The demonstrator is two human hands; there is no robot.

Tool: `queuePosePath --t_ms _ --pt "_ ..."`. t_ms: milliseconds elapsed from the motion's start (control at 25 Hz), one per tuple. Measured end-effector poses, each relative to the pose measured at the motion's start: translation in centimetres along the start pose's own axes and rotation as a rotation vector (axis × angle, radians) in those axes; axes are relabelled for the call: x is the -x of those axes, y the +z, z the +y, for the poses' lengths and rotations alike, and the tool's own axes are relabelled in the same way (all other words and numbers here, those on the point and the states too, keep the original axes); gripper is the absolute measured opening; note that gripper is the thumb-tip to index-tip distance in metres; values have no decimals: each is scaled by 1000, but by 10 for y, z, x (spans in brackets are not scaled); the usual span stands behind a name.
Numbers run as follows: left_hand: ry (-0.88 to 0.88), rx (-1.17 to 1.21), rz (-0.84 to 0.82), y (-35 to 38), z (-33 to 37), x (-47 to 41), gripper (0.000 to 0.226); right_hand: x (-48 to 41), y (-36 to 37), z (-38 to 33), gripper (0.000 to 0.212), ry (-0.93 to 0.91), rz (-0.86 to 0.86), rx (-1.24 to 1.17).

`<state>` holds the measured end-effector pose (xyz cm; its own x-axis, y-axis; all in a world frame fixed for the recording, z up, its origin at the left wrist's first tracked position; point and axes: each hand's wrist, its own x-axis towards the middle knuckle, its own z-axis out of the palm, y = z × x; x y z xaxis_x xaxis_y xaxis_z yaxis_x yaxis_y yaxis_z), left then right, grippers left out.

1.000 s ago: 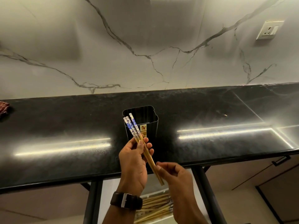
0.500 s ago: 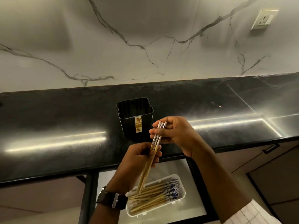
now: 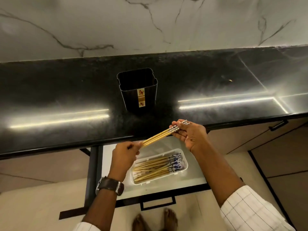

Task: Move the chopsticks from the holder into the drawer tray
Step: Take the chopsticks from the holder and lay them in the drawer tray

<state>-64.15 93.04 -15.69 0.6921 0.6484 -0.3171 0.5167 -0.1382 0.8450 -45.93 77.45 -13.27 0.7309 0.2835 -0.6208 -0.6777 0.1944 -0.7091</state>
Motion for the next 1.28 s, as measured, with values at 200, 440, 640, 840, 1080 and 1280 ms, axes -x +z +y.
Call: queuePosePath --t_ms 200,440,640,840,1080,1280 --pt "-330 807 67 20 -17 17 34 6 -21 36 28 50 103 -34" --pt "-567 1058 208 36 -11 17 20 9 -35 64 28 127 182 -25" --pt "-821 1220 218 73 -21 26 26 -2 -52 96 26 291 309 26" --pt "-996 1238 398 96 -37 21 36 -15 -61 123 37 405 335 81" --pt "-1138 1208 365 110 -51 -6 42 -40 -55 125 31 404 391 171" --pt "-1178 1228 302 114 -57 -18 48 -57 -49 124 26 399 441 251"
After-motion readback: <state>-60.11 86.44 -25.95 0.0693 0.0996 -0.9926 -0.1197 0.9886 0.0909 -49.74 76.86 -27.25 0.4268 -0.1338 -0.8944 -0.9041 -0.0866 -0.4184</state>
